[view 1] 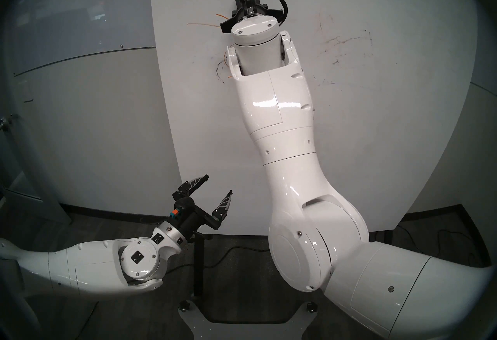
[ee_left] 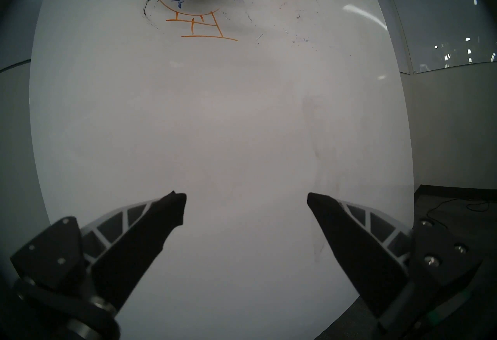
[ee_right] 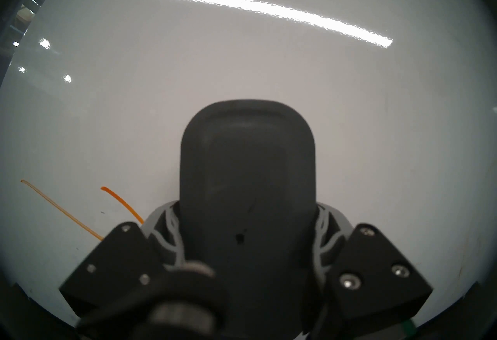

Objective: Erase all marks on the whiteboard with the eraser

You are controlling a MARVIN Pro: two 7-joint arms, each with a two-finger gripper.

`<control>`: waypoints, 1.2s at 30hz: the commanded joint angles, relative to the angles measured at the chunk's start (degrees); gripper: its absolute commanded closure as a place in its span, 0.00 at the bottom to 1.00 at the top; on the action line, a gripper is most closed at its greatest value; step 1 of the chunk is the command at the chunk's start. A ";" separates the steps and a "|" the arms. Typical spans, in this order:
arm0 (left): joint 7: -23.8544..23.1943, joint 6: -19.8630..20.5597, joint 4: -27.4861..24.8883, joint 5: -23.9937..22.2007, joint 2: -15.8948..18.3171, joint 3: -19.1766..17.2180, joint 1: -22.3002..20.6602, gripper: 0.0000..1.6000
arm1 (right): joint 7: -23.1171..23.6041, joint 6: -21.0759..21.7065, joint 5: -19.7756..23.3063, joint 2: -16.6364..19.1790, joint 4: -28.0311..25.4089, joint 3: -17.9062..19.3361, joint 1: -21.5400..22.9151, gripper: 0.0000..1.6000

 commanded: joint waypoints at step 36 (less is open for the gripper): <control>0.12 -0.49 -0.62 -0.11 0.16 -0.54 -0.49 0.00 | 18.08 22.98 2.15 7.49 -5.17 -4.17 1.44 1.00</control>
